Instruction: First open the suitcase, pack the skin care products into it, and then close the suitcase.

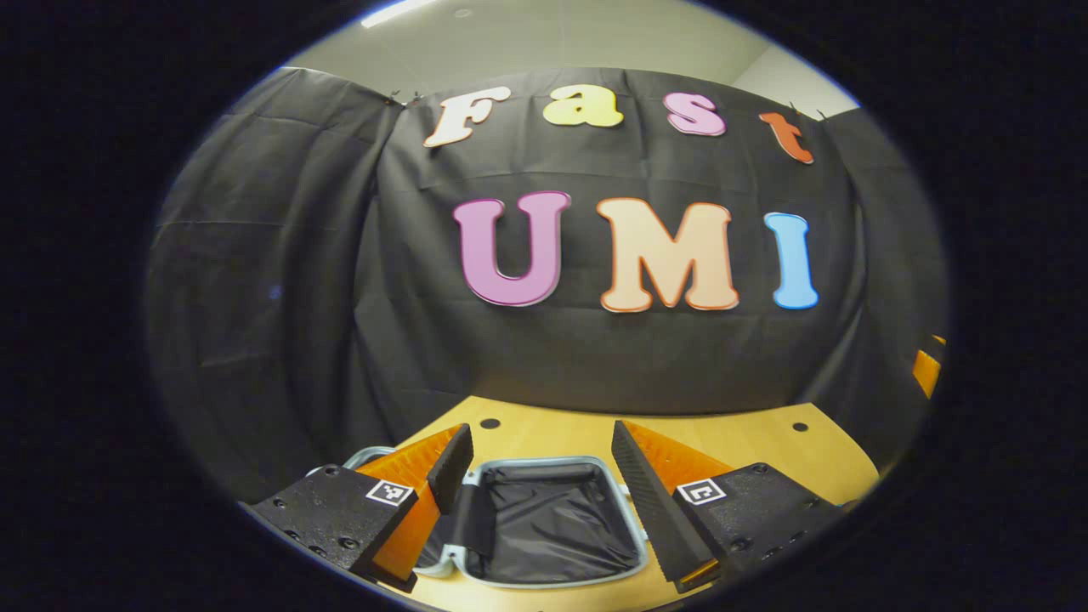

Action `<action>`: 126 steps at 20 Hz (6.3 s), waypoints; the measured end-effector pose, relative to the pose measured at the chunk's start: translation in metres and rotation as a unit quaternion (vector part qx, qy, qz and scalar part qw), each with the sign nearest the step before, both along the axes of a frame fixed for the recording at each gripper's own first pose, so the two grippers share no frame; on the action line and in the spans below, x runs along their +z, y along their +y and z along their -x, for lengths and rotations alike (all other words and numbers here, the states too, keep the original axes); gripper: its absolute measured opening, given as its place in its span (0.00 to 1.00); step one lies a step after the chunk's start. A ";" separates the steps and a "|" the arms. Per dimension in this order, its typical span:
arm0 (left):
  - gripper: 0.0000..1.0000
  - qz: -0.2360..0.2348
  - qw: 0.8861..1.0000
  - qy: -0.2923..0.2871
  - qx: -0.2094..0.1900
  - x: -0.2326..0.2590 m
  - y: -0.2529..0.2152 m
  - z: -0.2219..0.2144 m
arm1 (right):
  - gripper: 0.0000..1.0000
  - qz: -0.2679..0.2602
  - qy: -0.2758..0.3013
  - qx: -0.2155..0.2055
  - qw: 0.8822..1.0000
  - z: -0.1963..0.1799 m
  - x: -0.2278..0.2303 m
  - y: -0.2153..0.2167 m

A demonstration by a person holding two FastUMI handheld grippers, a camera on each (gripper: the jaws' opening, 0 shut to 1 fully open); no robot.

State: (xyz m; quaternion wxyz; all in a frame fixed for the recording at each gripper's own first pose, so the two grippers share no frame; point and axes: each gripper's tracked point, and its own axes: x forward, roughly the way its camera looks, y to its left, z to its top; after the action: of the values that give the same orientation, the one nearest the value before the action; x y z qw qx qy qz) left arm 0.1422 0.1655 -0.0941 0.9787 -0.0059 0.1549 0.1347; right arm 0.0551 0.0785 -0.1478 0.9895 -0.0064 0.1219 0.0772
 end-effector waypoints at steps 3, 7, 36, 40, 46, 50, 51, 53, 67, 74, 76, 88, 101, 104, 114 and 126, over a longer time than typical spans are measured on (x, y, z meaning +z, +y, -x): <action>0.97 0.013 0.999 0.013 -0.028 -0.017 -0.048 0.001 | 0.99 0.005 0.006 0.004 1.000 0.003 -0.008 -0.018; 0.96 0.021 0.997 0.039 -0.064 -0.042 -0.106 0.005 | 0.99 0.006 0.016 0.010 1.000 0.011 -0.016 -0.038; 0.21 0.133 0.943 0.237 -0.190 -0.220 -0.270 0.059 | 1.00 -0.026 0.154 0.138 0.978 0.104 -0.131 0.004; 0.21 0.117 0.954 0.215 -0.172 -0.171 -0.241 0.054 | 0.99 -0.035 0.173 0.162 0.971 0.112 -0.153 0.026; 0.20 0.114 0.970 0.171 -0.130 -0.091 -0.203 0.056 | 0.93 -0.023 0.212 0.190 0.959 0.143 -0.210 0.039; 0.21 0.083 0.976 0.174 -0.101 -0.071 -0.171 0.065 | 0.64 -0.033 0.250 0.196 0.948 0.159 -0.244 0.046; 0.21 0.076 0.976 0.179 -0.094 -0.072 -0.165 0.068 | 0.52 -0.044 0.247 0.200 0.947 0.157 -0.244 0.050; 0.20 0.074 0.975 0.194 -0.084 -0.078 -0.154 0.074 | 0.48 -0.061 0.265 0.211 0.939 0.154 -0.244 0.058; 0.21 0.105 0.944 0.307 -0.055 -0.152 0.012 0.076 | 0.48 -0.116 0.285 0.245 0.919 0.122 -0.144 0.220; 0.21 0.161 0.907 0.379 -0.085 -0.226 0.047 0.058 | 0.47 -0.110 0.328 0.237 0.908 0.123 -0.150 0.313; 0.21 0.174 0.895 0.398 -0.097 -0.245 0.049 0.058 | 0.48 -0.106 0.338 0.233 0.906 0.123 -0.154 0.328; 0.81 0.188 0.906 0.344 -0.161 -0.241 0.052 0.008 | 0.44 -0.054 0.383 0.214 0.897 0.106 -0.199 0.382; 0.96 0.165 0.952 0.256 -0.024 -0.181 0.237 0.027 | 0.47 -0.051 0.452 0.166 0.875 0.082 -0.260 0.425; 0.96 0.159 0.954 0.252 0.029 -0.180 0.290 0.043 | 0.73 -0.052 0.425 0.160 0.890 0.065 -0.250 0.428; 0.95 0.177 0.922 0.296 0.175 -0.250 0.431 0.108 | 0.98 -0.051 0.339 0.137 0.929 0.016 -0.212 0.415; 0.04 0.209 0.913 0.314 0.158 -0.262 0.429 0.114 | 0.94 -0.033 0.296 0.143 0.944 0.010 -0.186 0.393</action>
State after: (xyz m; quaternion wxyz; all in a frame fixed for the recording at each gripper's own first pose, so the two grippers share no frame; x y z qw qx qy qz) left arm 0.0282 0.5944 -0.3561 0.8222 -0.1919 0.4756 0.2469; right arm 0.0454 0.4716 -0.3337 0.8869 0.0318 0.4047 0.2206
